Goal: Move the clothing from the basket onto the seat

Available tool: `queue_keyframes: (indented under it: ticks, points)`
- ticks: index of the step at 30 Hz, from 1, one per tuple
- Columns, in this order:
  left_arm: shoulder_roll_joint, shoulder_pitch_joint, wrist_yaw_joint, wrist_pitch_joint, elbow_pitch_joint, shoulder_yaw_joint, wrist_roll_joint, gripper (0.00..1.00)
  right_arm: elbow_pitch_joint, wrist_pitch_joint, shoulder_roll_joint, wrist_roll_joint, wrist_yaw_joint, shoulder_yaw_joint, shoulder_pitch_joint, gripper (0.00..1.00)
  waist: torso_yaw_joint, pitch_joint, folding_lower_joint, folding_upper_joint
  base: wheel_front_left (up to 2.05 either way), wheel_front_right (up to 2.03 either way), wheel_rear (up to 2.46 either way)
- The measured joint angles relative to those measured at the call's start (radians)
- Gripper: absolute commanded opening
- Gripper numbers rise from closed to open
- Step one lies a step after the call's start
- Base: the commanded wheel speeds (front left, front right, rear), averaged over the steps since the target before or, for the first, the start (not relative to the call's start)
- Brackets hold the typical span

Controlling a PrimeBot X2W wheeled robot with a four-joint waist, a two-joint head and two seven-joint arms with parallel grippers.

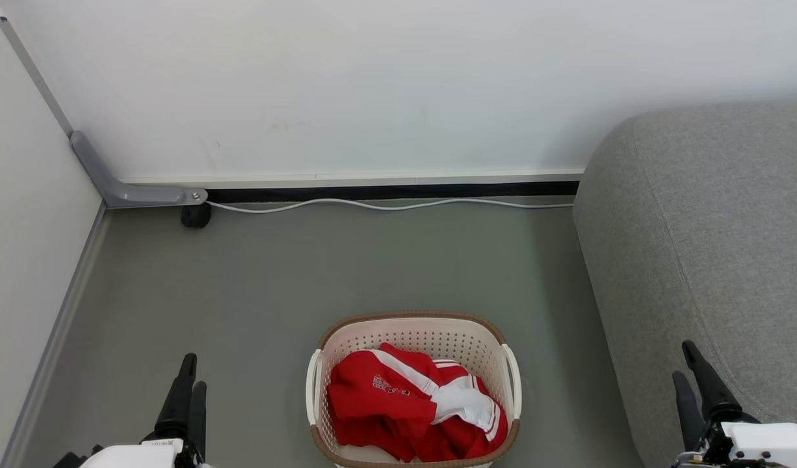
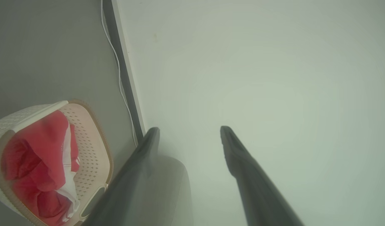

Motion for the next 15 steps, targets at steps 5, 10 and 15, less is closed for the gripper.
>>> queue_keyframes:
  ticks: [5, 10, 15]
  points:
    - [0.006, -0.012, 0.000, -0.018, -0.002, -0.014, 0.013, 1.00, -0.001, -0.015, -0.012, -0.015, 0.000, 0.019, -0.004, 1.00, -0.001, 0.002, 0.0000, 0.0000, 0.00, 0.00, 0.00]
    - [0.014, -0.016, 0.000, -0.034, -0.002, -0.031, 0.051, 1.00, -0.001, -0.040, -0.026, -0.034, 0.000, 0.046, -0.023, 1.00, -0.002, 0.004, -0.0001, 0.0000, 0.00, 0.00, 0.00]
    - [0.016, -0.028, 0.000, -0.048, -0.002, -0.033, 0.107, 1.00, 0.003, -0.060, -0.044, -0.063, 0.000, 0.071, -0.036, 1.00, -0.003, 0.005, -0.0001, 0.0000, 0.00, 0.00, 0.00]
